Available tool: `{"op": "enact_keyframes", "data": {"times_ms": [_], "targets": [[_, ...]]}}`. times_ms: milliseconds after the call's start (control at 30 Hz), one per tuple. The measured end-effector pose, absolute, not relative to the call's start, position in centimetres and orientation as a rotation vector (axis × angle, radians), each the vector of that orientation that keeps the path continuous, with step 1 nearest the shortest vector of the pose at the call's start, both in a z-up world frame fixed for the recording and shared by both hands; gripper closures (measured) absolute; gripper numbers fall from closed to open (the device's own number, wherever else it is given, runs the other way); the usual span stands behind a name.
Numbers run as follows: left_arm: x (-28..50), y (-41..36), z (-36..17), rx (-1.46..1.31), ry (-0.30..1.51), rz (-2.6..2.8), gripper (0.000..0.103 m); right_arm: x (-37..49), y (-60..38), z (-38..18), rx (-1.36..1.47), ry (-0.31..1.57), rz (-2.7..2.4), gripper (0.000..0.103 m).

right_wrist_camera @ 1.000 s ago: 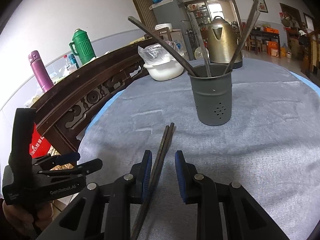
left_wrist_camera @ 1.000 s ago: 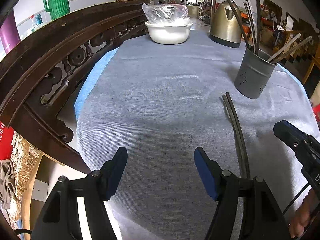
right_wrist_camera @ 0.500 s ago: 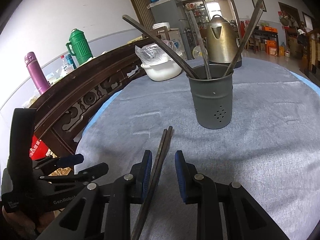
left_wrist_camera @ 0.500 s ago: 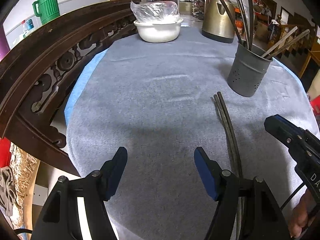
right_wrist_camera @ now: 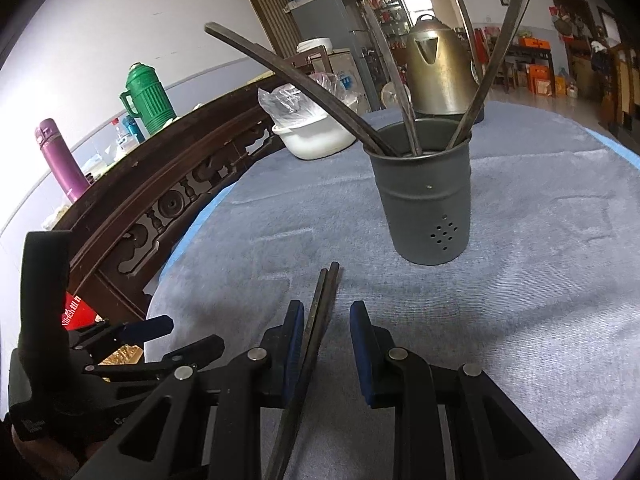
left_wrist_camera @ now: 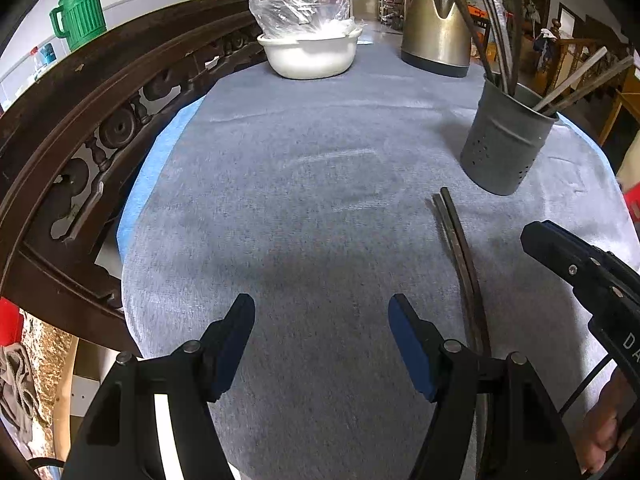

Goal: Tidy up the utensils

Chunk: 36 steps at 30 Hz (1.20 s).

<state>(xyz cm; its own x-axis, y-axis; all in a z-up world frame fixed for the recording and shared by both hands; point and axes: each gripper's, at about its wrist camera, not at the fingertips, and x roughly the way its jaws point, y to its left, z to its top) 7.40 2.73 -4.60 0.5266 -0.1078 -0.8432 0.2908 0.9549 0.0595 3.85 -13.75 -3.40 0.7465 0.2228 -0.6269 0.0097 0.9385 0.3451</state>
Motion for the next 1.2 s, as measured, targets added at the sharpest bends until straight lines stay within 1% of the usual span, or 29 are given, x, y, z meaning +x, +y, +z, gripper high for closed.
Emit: {"op": "enact_keyframes", "data": {"times_ms": [300, 667, 1067, 1200], "targets": [[8.5, 3.9, -5.4, 0.175, 1.019, -0.22, 0.033, 5.7, -13.1, -4.8, 0.396, 0.794, 0.155, 0.076], [8.7, 4.7, -5.6, 0.161, 1.024, -0.215, 0.033, 6.7, -12.3, -6.6, 0.366, 0.87, 0.118, 0.076], [8.2, 5.3, -5.2, 0.156, 1.018, -0.205, 0.033, 6.1, -12.8, -6.6, 0.334, 0.857, 0.076, 0.077], [8.1, 5.3, -5.2, 0.155, 1.02, -0.202, 0.033, 6.1, -13.3, -6.3, 0.383, 0.857, 0.082, 0.077]]}}
